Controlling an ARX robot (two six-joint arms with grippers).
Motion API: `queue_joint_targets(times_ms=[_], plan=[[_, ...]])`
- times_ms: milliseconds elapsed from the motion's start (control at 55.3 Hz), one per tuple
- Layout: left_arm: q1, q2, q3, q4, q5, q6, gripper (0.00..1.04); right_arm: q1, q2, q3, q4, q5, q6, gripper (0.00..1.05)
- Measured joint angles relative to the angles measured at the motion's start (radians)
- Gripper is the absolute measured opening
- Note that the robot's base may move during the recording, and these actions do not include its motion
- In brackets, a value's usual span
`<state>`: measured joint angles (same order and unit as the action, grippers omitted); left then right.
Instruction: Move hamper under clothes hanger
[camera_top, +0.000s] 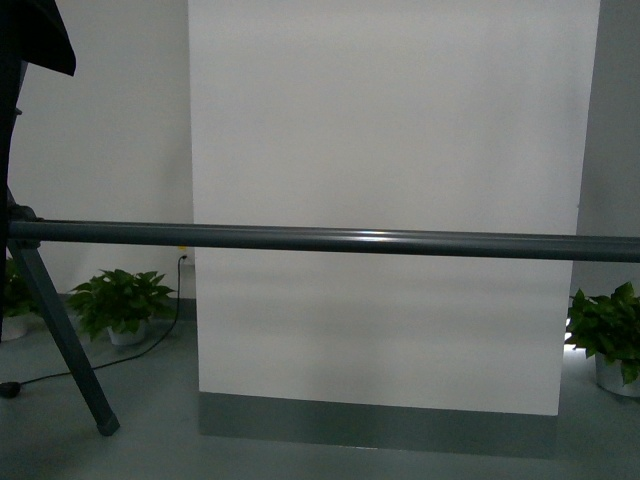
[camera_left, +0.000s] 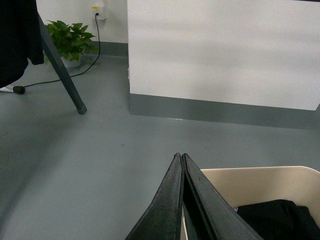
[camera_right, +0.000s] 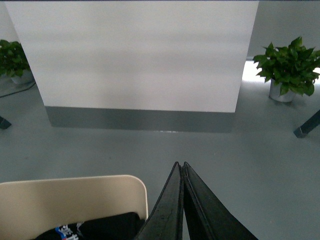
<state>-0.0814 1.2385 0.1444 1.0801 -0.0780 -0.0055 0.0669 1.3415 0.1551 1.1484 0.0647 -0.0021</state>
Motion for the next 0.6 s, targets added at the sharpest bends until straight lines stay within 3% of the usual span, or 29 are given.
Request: queue_joint_targets(times_ms=[90, 181, 597], plan=[[0.014, -0.056, -0.024, -0.032, 0.017, 0.0, 0.03, -0.04, -0.097, -0.019, -0.071, -0.06, 0.0, 0.02], [0.056, -0.114, -0.047, -0.069, 0.072, 0.0, 0.03, -0.057, -0.164, -0.037, -0.103, -0.06, 0.0, 0.02], [0.079, -0.379, -0.111, -0.265, 0.078, 0.0, 0.03, -0.066, -0.436, -0.116, -0.298, -0.064, 0.0, 0.02]])
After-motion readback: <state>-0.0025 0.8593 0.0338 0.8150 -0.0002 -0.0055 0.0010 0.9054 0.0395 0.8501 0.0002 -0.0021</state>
